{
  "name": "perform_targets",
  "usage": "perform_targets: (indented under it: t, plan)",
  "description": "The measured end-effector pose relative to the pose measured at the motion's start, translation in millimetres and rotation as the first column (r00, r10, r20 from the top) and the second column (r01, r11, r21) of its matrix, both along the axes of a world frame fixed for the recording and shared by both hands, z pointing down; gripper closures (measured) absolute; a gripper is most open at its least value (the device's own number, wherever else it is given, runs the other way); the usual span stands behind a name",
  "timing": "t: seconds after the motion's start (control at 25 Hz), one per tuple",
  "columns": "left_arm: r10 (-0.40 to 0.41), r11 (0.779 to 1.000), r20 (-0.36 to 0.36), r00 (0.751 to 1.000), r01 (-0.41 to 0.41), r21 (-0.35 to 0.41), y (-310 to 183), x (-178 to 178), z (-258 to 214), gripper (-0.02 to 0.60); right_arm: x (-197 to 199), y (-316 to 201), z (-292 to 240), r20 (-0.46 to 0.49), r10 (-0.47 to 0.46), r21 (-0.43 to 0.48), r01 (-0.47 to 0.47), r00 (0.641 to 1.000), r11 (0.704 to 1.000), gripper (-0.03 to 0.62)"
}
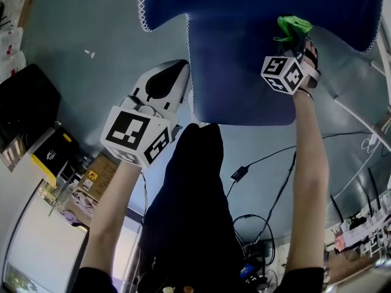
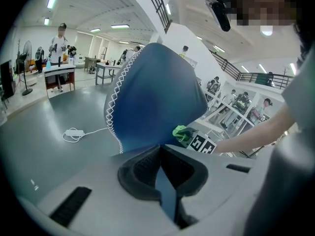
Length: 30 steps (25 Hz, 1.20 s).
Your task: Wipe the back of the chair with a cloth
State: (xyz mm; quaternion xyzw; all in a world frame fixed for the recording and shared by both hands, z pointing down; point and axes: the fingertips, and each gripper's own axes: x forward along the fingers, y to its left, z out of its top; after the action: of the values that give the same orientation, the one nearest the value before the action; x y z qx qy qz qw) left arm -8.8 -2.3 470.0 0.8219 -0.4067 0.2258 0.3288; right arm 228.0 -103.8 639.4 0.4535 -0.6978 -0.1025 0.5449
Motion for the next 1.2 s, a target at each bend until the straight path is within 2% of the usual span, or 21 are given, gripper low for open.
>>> perform_targets:
  t: [0.28,0.48,0.64,0.96,1.2]
  plan:
    - [0.003,1.000,-0.003,1.000,-0.003,0.005,-2.1,-1.7,2.2,0.578,1.5,0.4,4.6,0.021,0.050,0.002,-0.050,0.999,0.999,0.542]
    - [0.013,1.000,0.002,1.000,-0.013,-0.005,0.0,-7.5,7.4,0.578,-2.0,2.9,14.6,0.018,0.064,-0.034,-0.063,0.998,0.997,0.543]
    - [0.022,1.000,0.000,1.000,-0.022,0.001,2.7,-11.0,-0.6,0.578,-5.5,10.6,1.9,0.029,0.079,-0.035,-0.078,0.996,0.996,0.543]
    - [0.050,0.997,-0.011,0.999,-0.050,0.052,-4.7,-10.9,-26.4,0.578,-21.8,22.1,-67.5,0.150,0.166,0.058,-0.177,0.975,0.983,0.543]
    - [0.058,0.994,-0.045,0.997,-0.054,0.100,-14.5,-1.2,-65.3,0.578,-35.5,31.3,-167.2,0.273,0.139,0.174,-0.191,0.952,0.966,0.543]
